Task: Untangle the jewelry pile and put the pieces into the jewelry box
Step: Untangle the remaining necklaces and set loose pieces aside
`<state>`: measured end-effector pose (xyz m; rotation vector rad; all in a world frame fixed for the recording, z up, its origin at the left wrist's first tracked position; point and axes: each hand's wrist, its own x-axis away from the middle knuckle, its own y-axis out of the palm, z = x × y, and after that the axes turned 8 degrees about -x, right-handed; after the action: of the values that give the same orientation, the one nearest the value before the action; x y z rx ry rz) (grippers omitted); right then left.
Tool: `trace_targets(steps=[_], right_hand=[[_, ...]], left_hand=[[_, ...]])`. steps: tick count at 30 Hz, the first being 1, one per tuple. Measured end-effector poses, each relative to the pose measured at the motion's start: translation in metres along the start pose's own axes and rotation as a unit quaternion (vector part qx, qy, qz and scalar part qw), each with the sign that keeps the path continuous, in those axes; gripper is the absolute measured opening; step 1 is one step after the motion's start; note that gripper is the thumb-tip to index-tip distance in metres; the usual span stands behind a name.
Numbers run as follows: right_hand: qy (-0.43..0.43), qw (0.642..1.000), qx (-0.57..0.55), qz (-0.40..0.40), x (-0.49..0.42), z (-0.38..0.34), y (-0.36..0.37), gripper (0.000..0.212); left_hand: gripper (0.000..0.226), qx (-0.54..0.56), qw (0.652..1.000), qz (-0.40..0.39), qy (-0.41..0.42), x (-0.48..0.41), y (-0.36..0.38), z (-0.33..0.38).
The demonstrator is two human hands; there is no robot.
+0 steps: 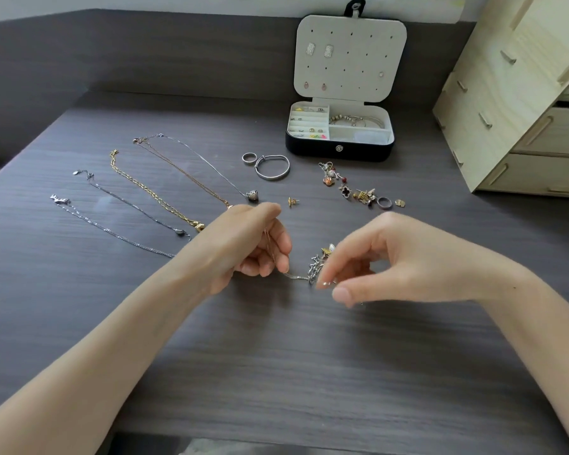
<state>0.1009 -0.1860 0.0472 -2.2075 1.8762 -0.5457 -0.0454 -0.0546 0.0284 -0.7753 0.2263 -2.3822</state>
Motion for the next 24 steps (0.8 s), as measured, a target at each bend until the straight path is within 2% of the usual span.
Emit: trace_targets(steps=[3, 6, 8, 10, 12, 14, 16, 17, 19, 21, 24], right_hand=[[0.019, 0.996, 0.072, -0.051, 0.001, 0.001, 0.006, 0.016], [0.030, 0.992, 0.073, -0.097, 0.002, -0.001, 0.006, 0.020], [0.037, 0.994, 0.054, -0.091, 0.003, -0.002, 0.004, 0.020], [0.041, 0.998, 0.030, -0.040, 0.001, 0.000, 0.003, 0.016], [0.017, 0.996, 0.067, 0.065, -0.005, 0.007, 0.002, 0.011], [0.005, 0.967, 0.190, 0.170, -0.009, 0.017, 0.000, 0.012], [0.035, 0.937, 0.281, 0.204, -0.011, 0.023, -0.003, 0.015], [0.049, 0.933, 0.298, 0.197, -0.012, 0.024, -0.003, 0.016], [0.060, 0.934, 0.304, 0.179, -0.014, 0.027, -0.004, 0.016], [0.056, 0.938, 0.299, 0.164, -0.014, 0.027, -0.004, 0.016], [0.067, 0.941, 0.298, 0.142, -0.013, 0.026, -0.008, 0.014]], left_hand=[[0.046, -0.023, 1.000, -0.001, 0.014, 0.002, 0.000, -0.001], [0.042, -0.069, 0.997, 0.008, 0.024, 0.004, -0.001, -0.001], [0.038, -0.107, 0.993, 0.036, 0.039, 0.004, -0.002, -0.002], [0.034, -0.146, 0.985, 0.075, 0.060, 0.006, -0.005, -0.004], [0.030, -0.231, 0.961, 0.121, 0.088, 0.008, -0.009, -0.008], [0.022, -0.331, 0.916, 0.192, 0.122, 0.013, -0.009, -0.016], [0.015, -0.366, 0.864, 0.267, 0.218, 0.021, -0.003, -0.023], [0.016, -0.365, 0.850, 0.264, 0.274, 0.026, 0.001, -0.025], [0.026, -0.378, 0.841, 0.172, 0.347, 0.034, 0.014, -0.030], [0.032, -0.414, 0.818, 0.078, 0.392, 0.038, 0.030, -0.037], [0.030, -0.439, 0.795, 0.019, 0.418, 0.038, 0.041, -0.043]])
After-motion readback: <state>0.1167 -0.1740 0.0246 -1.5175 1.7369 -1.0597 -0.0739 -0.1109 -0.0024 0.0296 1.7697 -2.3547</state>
